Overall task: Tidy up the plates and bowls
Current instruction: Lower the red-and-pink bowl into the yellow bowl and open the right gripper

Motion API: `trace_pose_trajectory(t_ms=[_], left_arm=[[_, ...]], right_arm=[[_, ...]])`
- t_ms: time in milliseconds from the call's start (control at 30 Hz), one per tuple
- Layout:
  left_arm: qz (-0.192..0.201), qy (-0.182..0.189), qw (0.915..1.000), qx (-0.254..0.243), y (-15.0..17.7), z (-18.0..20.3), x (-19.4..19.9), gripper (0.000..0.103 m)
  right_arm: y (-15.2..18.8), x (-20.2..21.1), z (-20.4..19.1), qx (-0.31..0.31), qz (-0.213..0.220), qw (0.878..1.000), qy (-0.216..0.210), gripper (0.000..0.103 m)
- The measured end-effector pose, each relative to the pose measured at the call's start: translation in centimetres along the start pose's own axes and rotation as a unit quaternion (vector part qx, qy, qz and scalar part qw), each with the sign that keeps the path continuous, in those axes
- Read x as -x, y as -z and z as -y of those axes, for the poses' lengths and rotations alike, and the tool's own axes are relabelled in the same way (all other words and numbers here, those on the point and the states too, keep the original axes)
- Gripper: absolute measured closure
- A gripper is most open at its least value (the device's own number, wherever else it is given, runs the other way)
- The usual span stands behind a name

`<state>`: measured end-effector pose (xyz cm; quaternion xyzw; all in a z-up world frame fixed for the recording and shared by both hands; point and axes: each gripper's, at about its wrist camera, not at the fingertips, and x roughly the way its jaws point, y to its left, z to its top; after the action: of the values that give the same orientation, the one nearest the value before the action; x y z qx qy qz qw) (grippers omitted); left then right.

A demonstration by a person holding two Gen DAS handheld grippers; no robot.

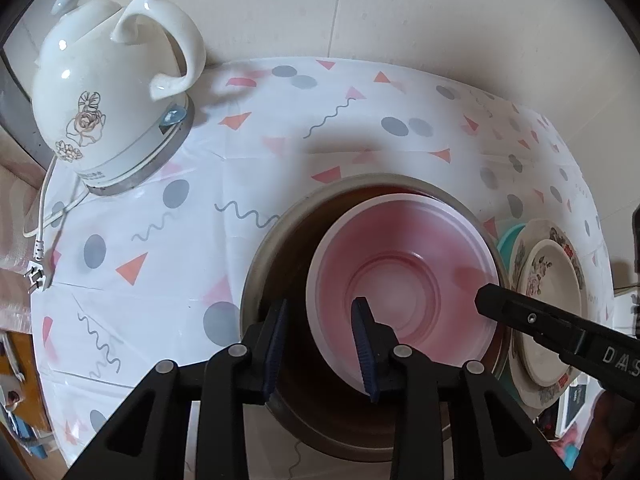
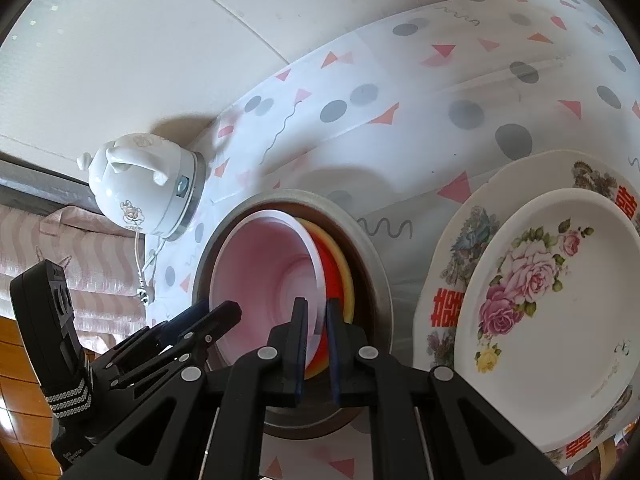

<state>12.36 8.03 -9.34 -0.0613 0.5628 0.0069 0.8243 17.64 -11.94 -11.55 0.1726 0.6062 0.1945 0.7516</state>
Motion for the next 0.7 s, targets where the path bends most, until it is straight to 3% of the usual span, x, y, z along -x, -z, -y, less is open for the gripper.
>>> trace_pose_trajectory(t_ms=[267,367,500,700], left_arm=[[0.007,-0.005,0.9999,-0.008,-0.1,0.3,0.3,0.070],[0.008,-0.004,0.9999,-0.009,0.0,0.4,0.4,0.070],[0.008,-0.002,0.9999,-0.009,0.1,0.6,0.7,0.070],[0.013,0.001,0.9999,-0.006,0.1,0.6,1.3,0.069]], right_arm=[[0.1,-0.2,-0.3,0.008,-0.004,1.000,0.008,0.092],[0.0,0.1,-1.0,0.031,0.005,0.999,0.018,0.084],[-0.1,0.5,-1.9,0.059,0.017,0.997,0.039,0.084],[-0.3,1.1,-1.7,0.052,0.028,0.997,0.042,0.084]])
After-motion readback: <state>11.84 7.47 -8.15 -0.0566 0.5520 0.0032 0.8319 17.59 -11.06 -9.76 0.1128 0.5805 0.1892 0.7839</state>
